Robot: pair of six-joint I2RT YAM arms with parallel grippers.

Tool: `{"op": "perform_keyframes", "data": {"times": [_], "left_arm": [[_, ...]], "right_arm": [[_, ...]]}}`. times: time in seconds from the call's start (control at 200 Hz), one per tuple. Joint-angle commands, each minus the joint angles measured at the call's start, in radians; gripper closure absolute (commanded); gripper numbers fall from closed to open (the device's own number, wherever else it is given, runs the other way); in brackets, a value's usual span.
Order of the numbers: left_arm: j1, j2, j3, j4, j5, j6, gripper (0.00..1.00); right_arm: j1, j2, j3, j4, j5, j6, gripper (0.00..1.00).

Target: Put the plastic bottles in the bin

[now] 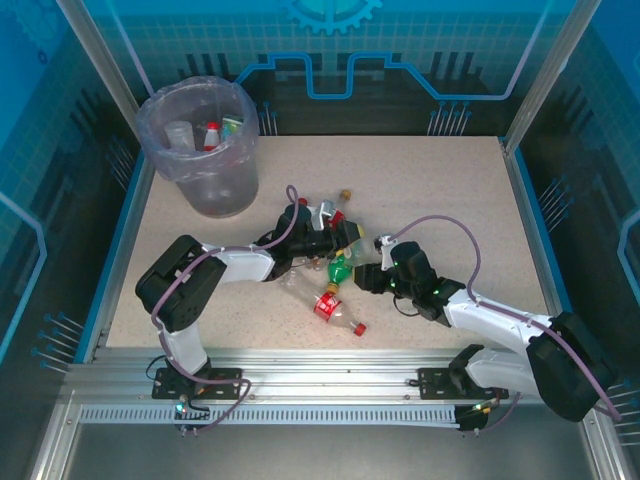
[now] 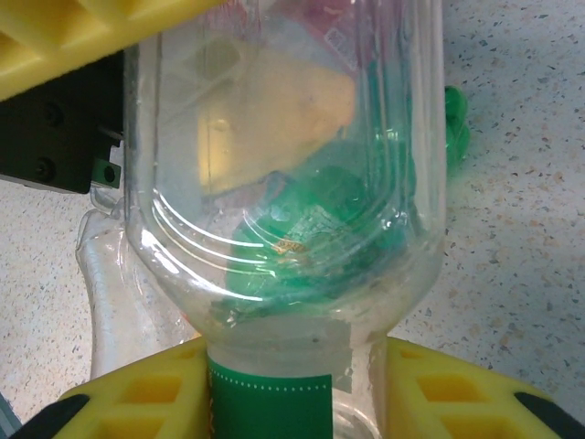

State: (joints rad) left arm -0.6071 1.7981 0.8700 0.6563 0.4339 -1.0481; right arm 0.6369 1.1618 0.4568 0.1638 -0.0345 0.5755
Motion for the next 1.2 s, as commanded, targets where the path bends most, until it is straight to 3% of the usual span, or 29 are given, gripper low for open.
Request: {"op": "perform_keyframes", "data": {"times": [0.0, 0.11, 0.315, 0.54, 0.68, 1.196], "left_arm": [[0.0, -0.026, 0.012, -0.009, -0.04, 0.002, 0.4], [-0.002, -0.027, 0.016, -0.017, -0.041, 0.009, 0.42], [0.001, -0.037, 0.015, -0.039, -0.045, 0.027, 0.43], [0.001, -0.074, 0.045, -0.13, -0.064, 0.095, 0.45], [0.001, -0.11, 0.087, -0.206, -0.078, 0.15, 0.46], [0.092, -0.212, 0.436, -0.593, -0.097, 0.46, 0.63]], "right_arm": [[0.014, -0.02, 0.008, -0.018, 0.014, -0.026, 0.58], [0.014, -0.043, 0.04, -0.103, 0.043, -0.07, 0.4], [-0.02, -0.134, 0.064, -0.224, 0.098, -0.123, 0.27], [-0.117, -0.189, 0.047, -0.336, 0.165, -0.048, 0.25], [-0.184, -0.186, 0.039, -0.379, 0.117, -0.003, 0.24], [-0.197, -0.209, 0.019, -0.378, 0.105, 0.02, 0.24]]}}
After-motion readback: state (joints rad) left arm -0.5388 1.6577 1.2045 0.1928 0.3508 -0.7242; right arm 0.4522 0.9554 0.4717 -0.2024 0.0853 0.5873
